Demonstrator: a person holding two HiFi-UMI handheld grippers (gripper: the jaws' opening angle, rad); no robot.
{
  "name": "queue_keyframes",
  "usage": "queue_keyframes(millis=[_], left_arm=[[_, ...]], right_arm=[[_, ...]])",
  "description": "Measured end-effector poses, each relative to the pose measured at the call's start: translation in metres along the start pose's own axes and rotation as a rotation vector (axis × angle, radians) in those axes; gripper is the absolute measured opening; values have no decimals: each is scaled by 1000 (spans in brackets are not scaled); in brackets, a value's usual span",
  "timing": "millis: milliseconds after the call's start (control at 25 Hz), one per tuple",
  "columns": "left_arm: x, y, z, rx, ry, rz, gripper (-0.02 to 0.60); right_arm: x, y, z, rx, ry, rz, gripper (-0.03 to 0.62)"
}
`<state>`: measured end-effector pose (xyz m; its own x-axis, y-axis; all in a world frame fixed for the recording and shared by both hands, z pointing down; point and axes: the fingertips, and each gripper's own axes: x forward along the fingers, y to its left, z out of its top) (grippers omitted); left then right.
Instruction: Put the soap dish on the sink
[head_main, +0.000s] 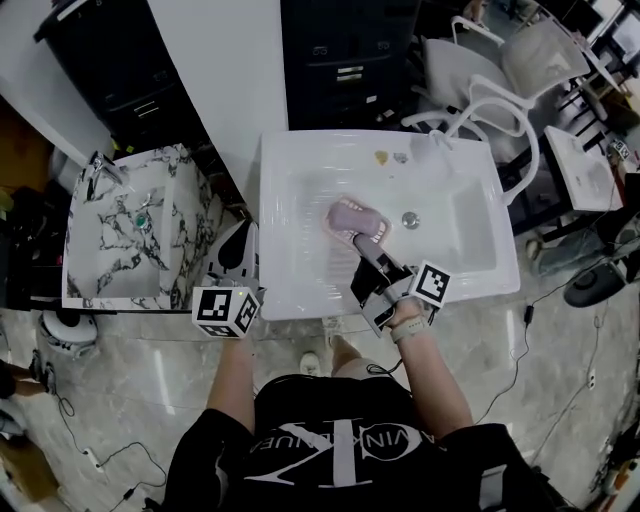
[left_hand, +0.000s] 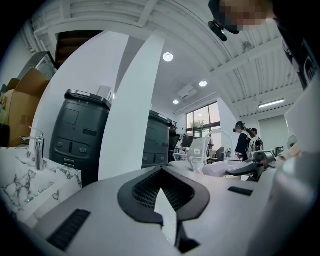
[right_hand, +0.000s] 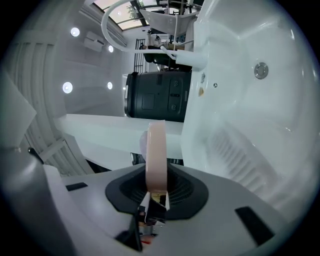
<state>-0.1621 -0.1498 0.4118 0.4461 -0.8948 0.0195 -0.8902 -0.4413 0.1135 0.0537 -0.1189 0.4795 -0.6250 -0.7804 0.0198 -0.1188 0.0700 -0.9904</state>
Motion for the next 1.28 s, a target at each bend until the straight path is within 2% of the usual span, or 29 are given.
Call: queue_keyframes(millis=[680,1280], left_arm=[[82,12,-11,-18,29,4,13],[123,20,-28,-51,49,19,12]], right_arm=[[63,-24,61,22,30,-37,87],[117,-57,76,56,86,-76,87]])
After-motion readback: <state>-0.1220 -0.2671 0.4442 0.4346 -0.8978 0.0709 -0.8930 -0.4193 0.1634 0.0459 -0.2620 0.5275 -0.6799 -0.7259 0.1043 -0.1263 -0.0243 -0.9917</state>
